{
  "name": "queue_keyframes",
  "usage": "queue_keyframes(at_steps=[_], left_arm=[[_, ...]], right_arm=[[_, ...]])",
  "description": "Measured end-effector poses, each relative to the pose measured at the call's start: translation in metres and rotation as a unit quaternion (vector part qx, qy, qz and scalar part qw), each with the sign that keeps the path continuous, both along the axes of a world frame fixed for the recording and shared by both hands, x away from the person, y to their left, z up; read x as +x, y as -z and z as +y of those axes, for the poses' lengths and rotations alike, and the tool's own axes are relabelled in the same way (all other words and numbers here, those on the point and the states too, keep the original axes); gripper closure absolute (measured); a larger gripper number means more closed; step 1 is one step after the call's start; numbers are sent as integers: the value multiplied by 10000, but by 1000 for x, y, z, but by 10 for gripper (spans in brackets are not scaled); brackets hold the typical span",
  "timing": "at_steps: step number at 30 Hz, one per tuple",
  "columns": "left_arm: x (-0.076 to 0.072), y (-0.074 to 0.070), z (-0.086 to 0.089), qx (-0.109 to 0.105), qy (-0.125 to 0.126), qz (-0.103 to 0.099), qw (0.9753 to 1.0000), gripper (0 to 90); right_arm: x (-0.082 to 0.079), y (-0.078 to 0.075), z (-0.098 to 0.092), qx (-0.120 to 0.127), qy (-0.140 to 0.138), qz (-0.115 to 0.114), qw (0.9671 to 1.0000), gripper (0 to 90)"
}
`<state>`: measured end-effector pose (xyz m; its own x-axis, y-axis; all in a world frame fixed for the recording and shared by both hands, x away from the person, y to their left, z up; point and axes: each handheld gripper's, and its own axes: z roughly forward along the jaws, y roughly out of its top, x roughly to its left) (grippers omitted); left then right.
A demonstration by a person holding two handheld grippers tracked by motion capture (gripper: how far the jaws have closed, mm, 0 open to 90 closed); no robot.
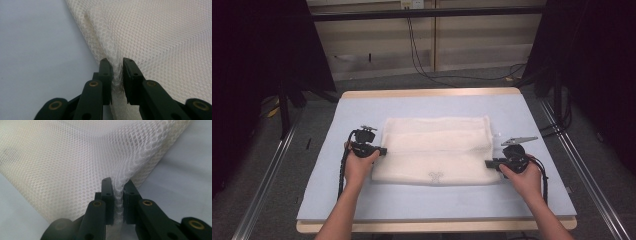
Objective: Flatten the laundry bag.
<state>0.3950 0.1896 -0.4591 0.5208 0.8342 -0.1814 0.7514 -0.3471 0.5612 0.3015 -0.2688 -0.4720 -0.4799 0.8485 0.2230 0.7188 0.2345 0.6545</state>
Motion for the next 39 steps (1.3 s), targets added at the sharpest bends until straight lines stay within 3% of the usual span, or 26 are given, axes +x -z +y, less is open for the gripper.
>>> queue_keyframes(at_steps=[6,10,12,14,17,18,19,21,26,33,39], left_arm=[[18,-2,-5,-53,-253,-266,9993,802],[28,-5,-9,-40,-293,-221,9993,788],[29,-7,-8,-21,-262,-218,9994,762],[29,-9,-8,-137,-317,-270,9990,738],[31,-14,-6,-159,-276,-304,9990,713],[32,-14,-7,-219,-255,-297,9990,704],[33,-13,-8,-303,-263,-268,9988,704],[33,-12,-9,-252,-267,-235,9990,724],[30,-17,-7,-384,-260,-235,9986,812],[20,-28,-2,-595,-165,-328,9976,827],[8,-38,2,-739,-33,-509,9960,830]], right_arm=[[20,-2,0,38,125,-63,9999,829],[41,-5,-3,-8,255,-29,9997,813],[46,-7,-6,90,337,39,9994,749],[47,-8,-10,66,485,-26,9988,596],[48,-10,-16,301,608,-110,9976,605],[51,-10,-19,568,653,-135,9962,608],[51,-10,-19,568,653,-135,9962,608],[53,-11,-21,643,687,-170,9954,662],[51,-16,-20,654,549,-275,9960,846],[39,-22,-22,673,437,-535,9953,853],[15,-23,-28,594,416,-785,9943,854]])
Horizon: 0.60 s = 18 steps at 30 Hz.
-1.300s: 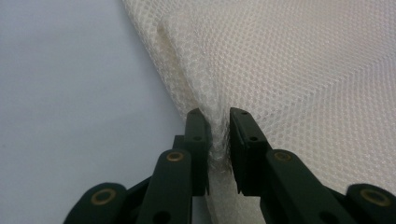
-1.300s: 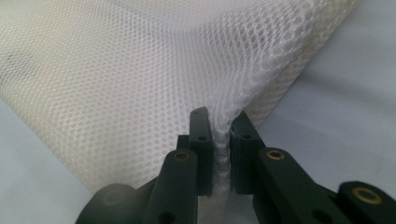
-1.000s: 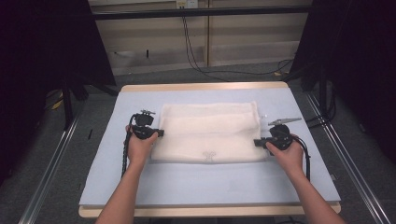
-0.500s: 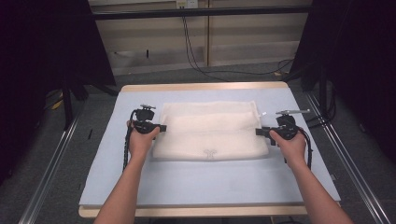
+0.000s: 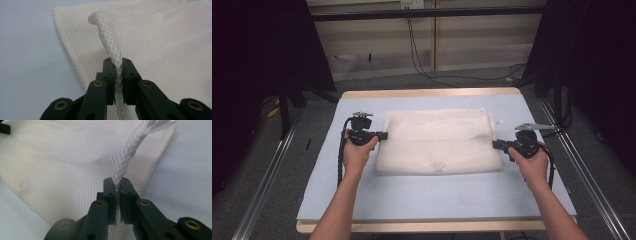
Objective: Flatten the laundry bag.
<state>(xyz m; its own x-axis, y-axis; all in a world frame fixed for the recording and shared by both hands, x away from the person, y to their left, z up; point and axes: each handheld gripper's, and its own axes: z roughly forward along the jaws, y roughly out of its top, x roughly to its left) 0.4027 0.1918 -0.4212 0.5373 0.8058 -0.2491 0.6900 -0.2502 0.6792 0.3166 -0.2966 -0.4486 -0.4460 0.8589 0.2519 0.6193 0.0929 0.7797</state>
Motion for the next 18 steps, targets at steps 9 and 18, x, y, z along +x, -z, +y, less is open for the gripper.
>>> queue_keyframes(at_steps=[9,18], left_arm=[[-32,14,12,-422,-9,-37,9991,829],[-58,18,17,-438,209,-61,9988,829]], right_arm=[[-29,7,-3,-121,-133,-202,9996,852],[-56,15,-5,-156,-329,-87,9993,846]])
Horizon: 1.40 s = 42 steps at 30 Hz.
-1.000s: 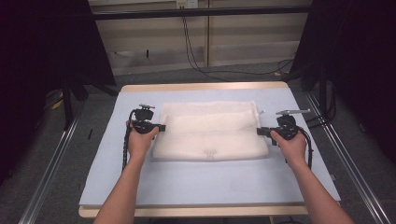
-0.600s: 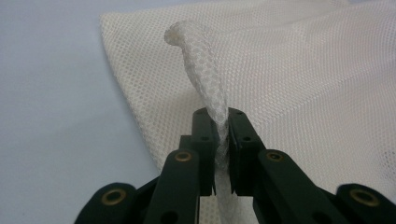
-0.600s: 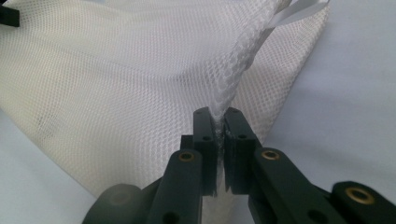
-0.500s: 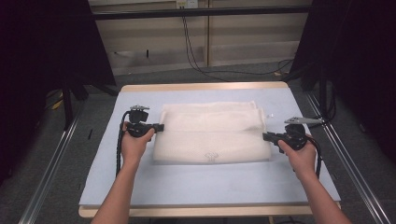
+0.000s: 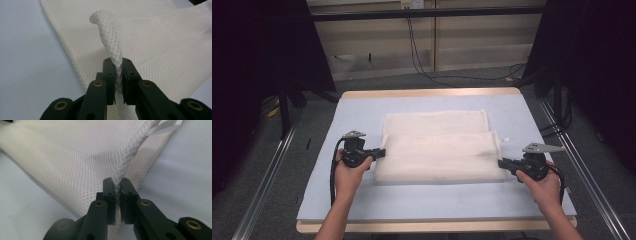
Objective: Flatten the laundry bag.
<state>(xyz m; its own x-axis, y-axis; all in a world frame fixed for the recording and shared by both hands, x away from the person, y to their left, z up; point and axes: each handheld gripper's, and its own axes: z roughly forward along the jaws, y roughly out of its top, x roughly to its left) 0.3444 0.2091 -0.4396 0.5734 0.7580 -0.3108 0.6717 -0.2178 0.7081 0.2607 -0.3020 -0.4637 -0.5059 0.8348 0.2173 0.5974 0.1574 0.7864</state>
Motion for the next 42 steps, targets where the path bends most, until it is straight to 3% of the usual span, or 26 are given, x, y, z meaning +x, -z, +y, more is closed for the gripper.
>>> queue_keyframes(at_steps=[4,8,14,20,25,30,32,38,42], left_arm=[[-10,0,1,59,109,-12,9999,828],[-17,1,4,-114,117,42,9999,824],[-28,6,7,-105,165,118,9997,816],[-40,10,11,-145,207,254,9994,806],[-45,15,12,-11,211,316,9993,790],[-47,20,10,171,107,346,9992,725],[-48,21,10,209,5,355,9992,624],[-51,28,12,438,-77,483,9978,496],[-52,30,12,447,-84,602,9971,492]], right_arm=[[-11,6,-1,36,-72,15,10000,843],[-21,8,-4,101,-206,20,9997,837],[-32,11,-4,56,-391,31,9992,829],[-39,16,-6,167,-460,200,9986,827],[-40,17,-7,200,-500,279,9982,812],[-41,20,-4,165,-266,426,9986,717],[-41,20,-5,1,-130,405,9991,608],[-39,22,-3,1,-143,529,9985,589],[-38,22,-1,-23,-280,557,9981,679]])
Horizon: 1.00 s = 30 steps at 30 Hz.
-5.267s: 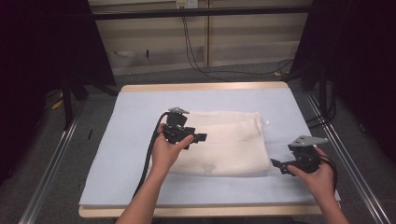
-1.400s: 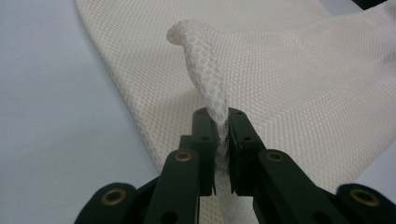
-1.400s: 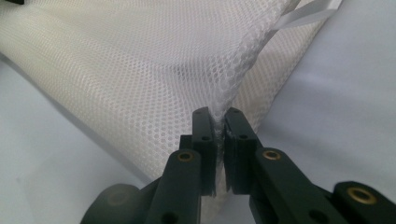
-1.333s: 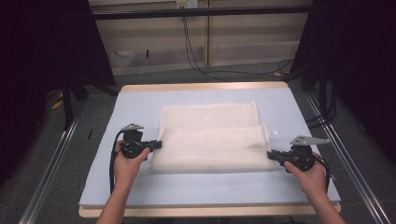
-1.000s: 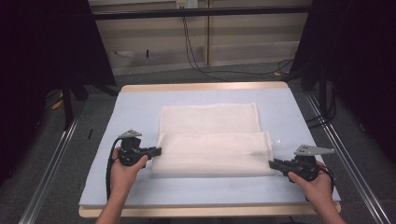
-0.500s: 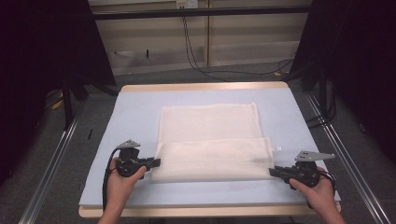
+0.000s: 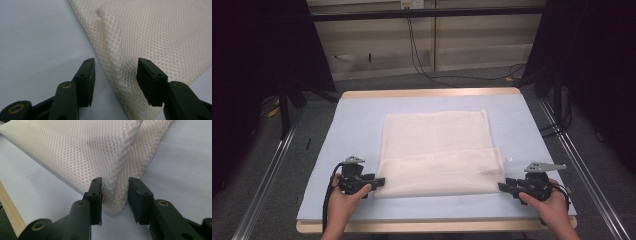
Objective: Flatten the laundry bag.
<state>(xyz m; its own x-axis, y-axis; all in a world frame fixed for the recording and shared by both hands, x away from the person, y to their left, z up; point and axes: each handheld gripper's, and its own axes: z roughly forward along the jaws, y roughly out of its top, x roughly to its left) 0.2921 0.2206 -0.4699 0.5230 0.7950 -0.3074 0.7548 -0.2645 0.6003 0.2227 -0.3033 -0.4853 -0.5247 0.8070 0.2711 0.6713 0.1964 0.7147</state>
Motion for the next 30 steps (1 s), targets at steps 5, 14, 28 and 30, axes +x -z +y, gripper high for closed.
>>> queue_keyframes(at_steps=[5,14,28,30], left_arm=[[0,0,-5,-49,115,72,9999,589],[19,-8,-17,299,226,-99,9992,806],[67,-6,-21,148,-176,-331,9992,807],[66,-7,-19,56,-204,-387,9990,787]], right_arm=[[3,-4,6,-149,-151,46,9998,816],[21,-5,10,-221,-6,-58,9997,844],[71,-8,14,-451,295,-311,9981,837],[71,-9,13,-377,350,-328,9981,797]])
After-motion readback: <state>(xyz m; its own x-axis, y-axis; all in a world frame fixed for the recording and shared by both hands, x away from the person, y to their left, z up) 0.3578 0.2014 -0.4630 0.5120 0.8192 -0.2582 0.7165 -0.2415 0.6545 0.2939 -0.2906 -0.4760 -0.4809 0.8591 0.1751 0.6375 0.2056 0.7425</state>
